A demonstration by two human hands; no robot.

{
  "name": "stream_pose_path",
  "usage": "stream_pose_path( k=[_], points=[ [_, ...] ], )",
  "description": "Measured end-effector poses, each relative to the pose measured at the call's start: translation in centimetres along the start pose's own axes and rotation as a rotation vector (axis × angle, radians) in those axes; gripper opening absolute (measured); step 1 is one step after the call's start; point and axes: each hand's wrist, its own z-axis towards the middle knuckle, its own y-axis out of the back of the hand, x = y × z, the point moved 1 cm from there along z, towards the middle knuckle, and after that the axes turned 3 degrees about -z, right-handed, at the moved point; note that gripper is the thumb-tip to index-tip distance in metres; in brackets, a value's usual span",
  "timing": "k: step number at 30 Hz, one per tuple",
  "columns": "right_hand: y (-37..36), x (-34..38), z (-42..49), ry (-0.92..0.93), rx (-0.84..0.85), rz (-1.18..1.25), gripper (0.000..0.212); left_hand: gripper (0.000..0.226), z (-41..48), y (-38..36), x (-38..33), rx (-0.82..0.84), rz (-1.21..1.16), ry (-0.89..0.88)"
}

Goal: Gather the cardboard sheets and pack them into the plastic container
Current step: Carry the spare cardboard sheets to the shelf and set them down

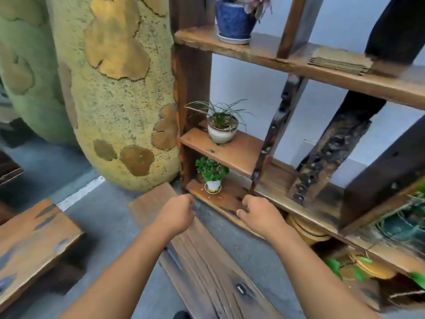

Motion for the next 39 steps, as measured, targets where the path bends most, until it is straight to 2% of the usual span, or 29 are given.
stream_pose_path(
  k=[4,7,10,14,18,23,32,35,39],
  points=[
    [3.2,-2.0,1.5,-0.158,-0.107,0.038,0.027,0.021,4.8,0.1,-2.4,0.037,-0.003,-0.145],
    [5.6,-4.0,2.4,-0.264,-0.216,0.055,0.024,0.029,8.9,0.7,-4.8,0.082,0.015,-0.255],
    [6.8,-5.5,2.2,-0.304,-0.231,0.021,0.031,0.031,11.5,1.0,-7.3,0.109,0.019,-0.331],
    [9.0,-9.2,1.9,-0.350,-0.280,0.007,0.027,0.027,14.3,1.0,-12.4,0.121,0.060,-0.443],
    [13.0,-12.9,1.7,-0.349,-0.346,0.027,0.028,0.018,15.1,2.3,-17.5,0.006,0.083,-0.524],
    [20.6,-16.5,2.6,-0.315,-0.459,0.018,0.026,0.019,16.6,6.8,-24.2,-0.141,0.130,-0.596],
    [33.6,-16.4,6.7,-0.258,-0.617,0.008,0.029,0.016,21.1,15.8,-34.5,-0.314,0.197,-0.768],
    [37.0,-16.2,9.0,-0.273,-0.600,0.064,0.033,0.024,23.3,17.8,-37.5,-0.295,0.166,-0.774],
    [40.6,-17.1,13.4,-0.404,-0.483,0.112,0.022,0.040,26.6,19.3,-41.1,-0.130,0.111,-0.725]
  ],
)
